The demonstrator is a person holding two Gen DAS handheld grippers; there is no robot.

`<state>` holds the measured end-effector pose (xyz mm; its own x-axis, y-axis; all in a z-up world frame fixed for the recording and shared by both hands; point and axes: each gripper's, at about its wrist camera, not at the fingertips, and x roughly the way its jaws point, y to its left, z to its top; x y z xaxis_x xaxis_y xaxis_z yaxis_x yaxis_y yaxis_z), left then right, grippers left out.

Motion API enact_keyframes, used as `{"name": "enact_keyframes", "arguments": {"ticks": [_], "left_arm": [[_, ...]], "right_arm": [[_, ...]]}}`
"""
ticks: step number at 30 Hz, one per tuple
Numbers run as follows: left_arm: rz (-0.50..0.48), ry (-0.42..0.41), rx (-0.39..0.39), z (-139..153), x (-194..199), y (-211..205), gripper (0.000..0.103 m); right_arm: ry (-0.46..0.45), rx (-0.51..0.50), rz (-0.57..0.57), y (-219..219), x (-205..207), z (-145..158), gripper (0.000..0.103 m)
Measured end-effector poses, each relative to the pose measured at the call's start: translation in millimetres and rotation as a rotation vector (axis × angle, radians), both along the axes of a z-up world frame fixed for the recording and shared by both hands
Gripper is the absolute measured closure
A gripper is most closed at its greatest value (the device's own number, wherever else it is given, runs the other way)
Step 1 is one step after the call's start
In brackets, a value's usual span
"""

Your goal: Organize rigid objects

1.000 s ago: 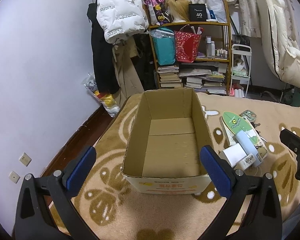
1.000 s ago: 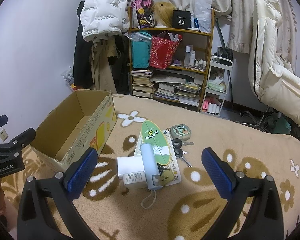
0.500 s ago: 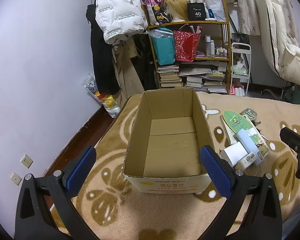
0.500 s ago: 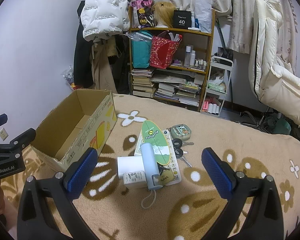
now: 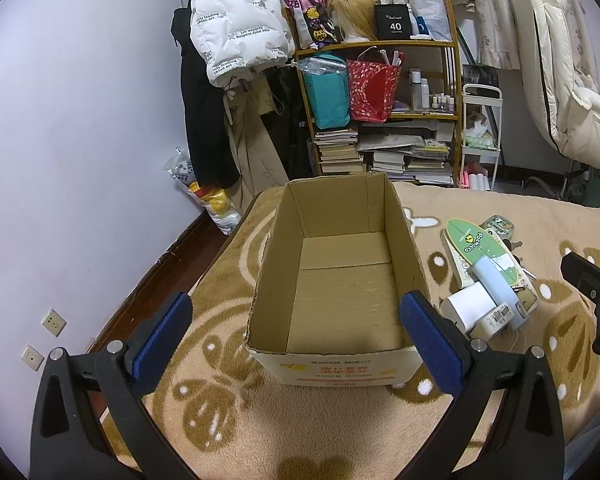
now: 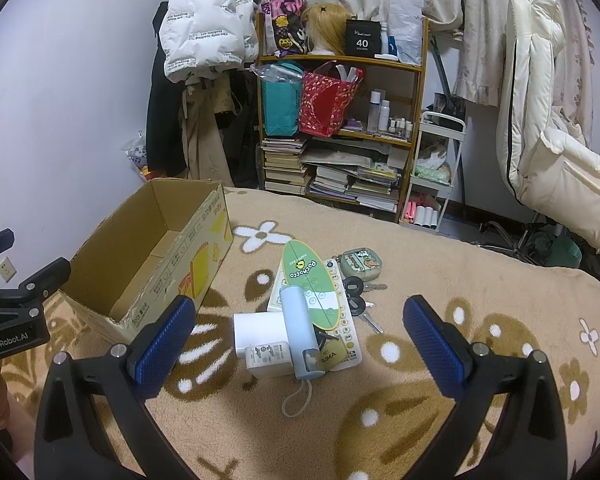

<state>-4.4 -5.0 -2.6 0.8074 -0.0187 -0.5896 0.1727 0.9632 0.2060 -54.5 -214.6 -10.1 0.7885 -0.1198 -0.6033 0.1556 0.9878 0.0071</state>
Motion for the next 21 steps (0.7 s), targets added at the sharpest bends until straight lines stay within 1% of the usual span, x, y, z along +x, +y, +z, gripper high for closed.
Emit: {"name": "enact_keyframes", "arguments": {"ticks": [21], "left_arm": [[-0.005,-0.001,0.005,1.6,2.0,-0.7,0.0]], "right_arm": [[0.004,-0.003,0.003,0.3,-0.3,-3.8,0.0]]}}
